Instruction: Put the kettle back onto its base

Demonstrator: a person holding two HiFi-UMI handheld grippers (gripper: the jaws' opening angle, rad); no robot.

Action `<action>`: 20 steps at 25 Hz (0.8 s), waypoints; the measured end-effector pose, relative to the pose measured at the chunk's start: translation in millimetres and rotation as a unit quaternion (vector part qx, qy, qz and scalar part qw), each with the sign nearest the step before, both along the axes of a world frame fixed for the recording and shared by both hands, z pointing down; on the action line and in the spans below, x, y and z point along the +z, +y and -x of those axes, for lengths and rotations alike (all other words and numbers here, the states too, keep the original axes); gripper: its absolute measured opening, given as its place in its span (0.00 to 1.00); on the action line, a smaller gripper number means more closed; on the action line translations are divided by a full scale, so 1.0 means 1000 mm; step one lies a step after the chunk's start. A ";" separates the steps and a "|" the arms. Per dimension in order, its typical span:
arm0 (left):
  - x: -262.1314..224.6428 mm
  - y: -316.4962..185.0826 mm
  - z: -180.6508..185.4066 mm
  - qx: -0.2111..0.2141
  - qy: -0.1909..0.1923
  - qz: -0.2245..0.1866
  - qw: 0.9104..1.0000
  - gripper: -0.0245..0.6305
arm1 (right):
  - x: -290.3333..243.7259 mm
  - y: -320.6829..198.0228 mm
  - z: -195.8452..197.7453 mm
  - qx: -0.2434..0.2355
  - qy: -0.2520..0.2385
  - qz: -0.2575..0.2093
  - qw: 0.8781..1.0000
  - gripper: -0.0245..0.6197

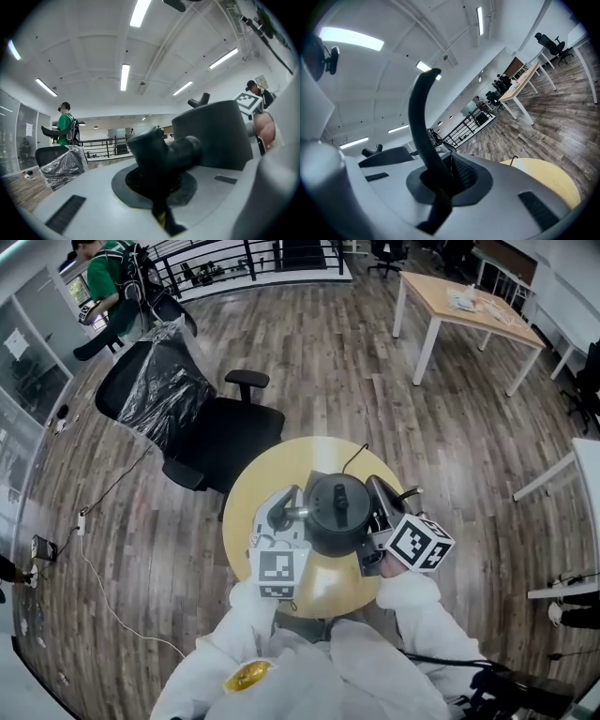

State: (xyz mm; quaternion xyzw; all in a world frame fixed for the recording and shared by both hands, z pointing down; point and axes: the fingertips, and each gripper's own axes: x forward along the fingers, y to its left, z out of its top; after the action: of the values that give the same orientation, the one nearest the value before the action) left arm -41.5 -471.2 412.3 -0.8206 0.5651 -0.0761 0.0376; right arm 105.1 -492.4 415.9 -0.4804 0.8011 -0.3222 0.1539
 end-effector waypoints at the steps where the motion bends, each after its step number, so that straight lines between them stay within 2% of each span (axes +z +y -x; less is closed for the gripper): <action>1: 0.002 -0.004 -0.001 0.004 -0.002 -0.003 1.000 0.04 | 0.002 -0.003 -0.001 0.004 -0.002 -0.002 1.000 0.05; 9: 0.021 -0.045 -0.003 0.015 -0.009 -0.030 0.999 0.04 | 0.026 -0.038 -0.005 0.028 -0.014 -0.008 0.999 0.06; 16: 0.051 -0.081 0.006 -0.002 -0.007 -0.031 0.999 0.04 | 0.055 -0.074 0.001 0.027 -0.012 -0.011 1.000 0.06; 20: 0.077 -0.103 0.012 -0.013 -0.008 -0.019 1.000 0.04 | 0.077 -0.095 0.007 0.025 -0.007 -0.008 1.000 0.06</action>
State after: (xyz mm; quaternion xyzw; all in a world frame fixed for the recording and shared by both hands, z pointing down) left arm -53.9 -574.4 488.9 -0.8117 0.5768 -0.0727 0.0568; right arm 98.2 -587.8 492.8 -0.4967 0.7903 -0.3152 0.1711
